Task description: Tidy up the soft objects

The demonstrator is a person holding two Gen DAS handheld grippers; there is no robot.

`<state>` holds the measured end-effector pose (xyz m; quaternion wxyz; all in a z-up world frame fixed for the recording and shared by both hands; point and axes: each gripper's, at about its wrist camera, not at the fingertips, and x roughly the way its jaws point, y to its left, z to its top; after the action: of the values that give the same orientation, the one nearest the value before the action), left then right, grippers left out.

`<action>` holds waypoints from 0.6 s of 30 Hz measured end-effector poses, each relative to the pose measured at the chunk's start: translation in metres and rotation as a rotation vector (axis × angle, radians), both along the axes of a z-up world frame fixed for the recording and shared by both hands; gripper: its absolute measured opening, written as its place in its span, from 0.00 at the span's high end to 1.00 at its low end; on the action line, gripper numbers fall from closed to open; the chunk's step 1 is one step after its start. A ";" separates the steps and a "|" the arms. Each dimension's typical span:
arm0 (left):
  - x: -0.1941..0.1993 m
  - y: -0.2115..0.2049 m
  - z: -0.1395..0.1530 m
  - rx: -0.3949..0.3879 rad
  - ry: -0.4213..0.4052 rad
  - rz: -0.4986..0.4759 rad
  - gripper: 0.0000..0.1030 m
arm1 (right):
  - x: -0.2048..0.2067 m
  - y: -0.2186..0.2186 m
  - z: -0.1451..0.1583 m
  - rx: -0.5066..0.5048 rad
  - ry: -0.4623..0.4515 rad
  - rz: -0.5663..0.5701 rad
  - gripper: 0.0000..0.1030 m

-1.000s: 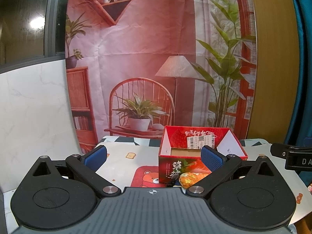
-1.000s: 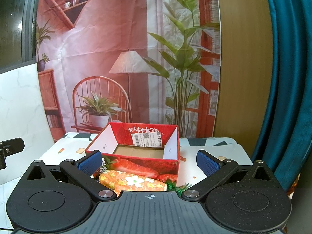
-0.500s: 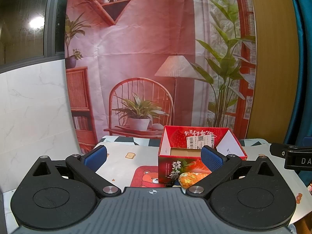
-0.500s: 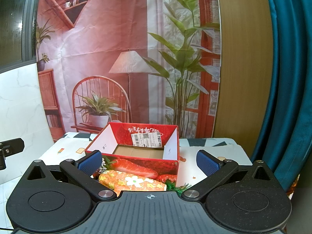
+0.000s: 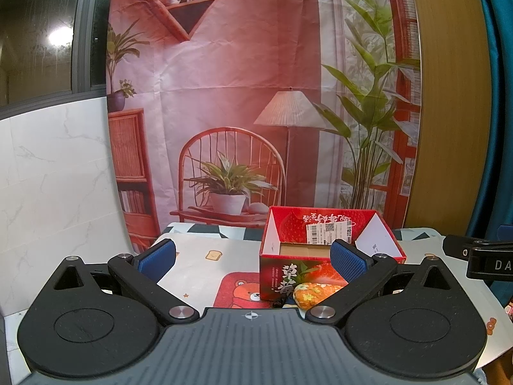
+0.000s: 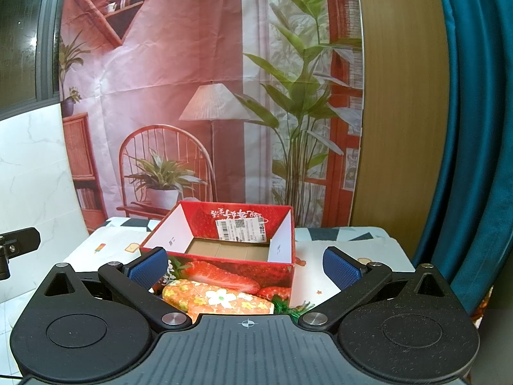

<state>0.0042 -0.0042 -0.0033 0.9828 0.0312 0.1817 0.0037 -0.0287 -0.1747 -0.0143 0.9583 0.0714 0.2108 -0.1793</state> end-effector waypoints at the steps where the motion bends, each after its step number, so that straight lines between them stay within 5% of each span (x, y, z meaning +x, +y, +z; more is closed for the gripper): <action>1: 0.000 0.000 0.000 0.000 0.000 0.000 0.00 | 0.000 0.000 0.000 0.000 0.000 0.000 0.00; 18: 0.002 -0.003 -0.003 -0.002 0.016 -0.001 0.00 | 0.000 0.001 -0.002 0.003 -0.001 0.004 0.00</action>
<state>0.0064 -0.0072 -0.0067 0.9814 0.0304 0.1893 0.0028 -0.0287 -0.1736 -0.0162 0.9587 0.0726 0.2106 -0.1770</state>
